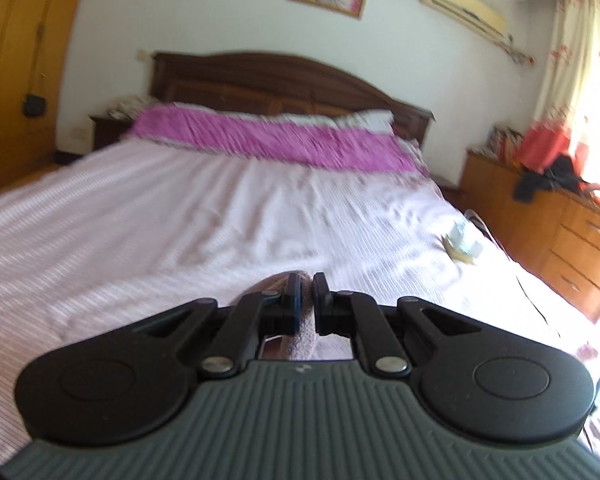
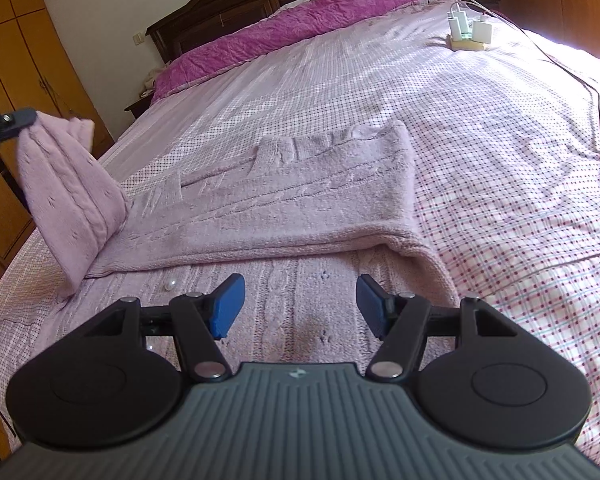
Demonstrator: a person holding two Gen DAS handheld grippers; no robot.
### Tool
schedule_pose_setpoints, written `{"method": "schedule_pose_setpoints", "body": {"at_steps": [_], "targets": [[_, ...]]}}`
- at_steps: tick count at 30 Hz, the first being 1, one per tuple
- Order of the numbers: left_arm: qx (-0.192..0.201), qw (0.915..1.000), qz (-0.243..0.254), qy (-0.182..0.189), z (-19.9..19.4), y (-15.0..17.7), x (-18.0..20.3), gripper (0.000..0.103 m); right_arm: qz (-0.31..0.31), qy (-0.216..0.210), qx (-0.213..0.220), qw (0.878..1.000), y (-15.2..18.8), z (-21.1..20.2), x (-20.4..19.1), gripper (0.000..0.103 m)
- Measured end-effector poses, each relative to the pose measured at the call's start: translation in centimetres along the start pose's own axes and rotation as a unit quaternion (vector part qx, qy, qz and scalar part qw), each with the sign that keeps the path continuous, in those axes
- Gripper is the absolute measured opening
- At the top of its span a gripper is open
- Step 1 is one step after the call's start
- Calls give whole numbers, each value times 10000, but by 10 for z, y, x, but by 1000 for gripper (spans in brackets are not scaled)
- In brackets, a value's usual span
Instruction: Fold small clothes
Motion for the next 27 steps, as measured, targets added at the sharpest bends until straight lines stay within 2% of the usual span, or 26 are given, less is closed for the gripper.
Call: {"method": "schedule_pose_setpoints", "body": {"at_steps": [6,12,20,21,23,24,27], "targets": [[-532,9982,229,167,22,41,30,8,133,-9,-20,9999,5,-1,9,69],[-1137,9918,446,385,44,80,42,9,172,-17,-76,9998,4,3,15,69],[-1629,9825,663,609,50,99,49,11,121,-95,-101,9998,-6,11,13,69],[-1689,9812,706,611,49,100,49,15,95,-127,-110,9998,-8,12,11,69],[-1748,9796,831,537,46,101,48,41,69,-180,-143,9997,-12,16,7,69],[-1761,9791,911,462,43,101,47,46,61,-207,-157,9996,-14,18,5,69],[-1757,9780,1058,376,35,100,40,46,20,-282,-189,9994,-22,22,-3,69]]}}
Point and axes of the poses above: each gripper's, at about its wrist camera, not at the fingertips, and z roughly the way its jaws point, x to its right, y to its underside, the point moved 2 cm from there along z, roughly the way its jaws point, and after that the axes turned 11 degrees about -y, right-handed, at the moved point
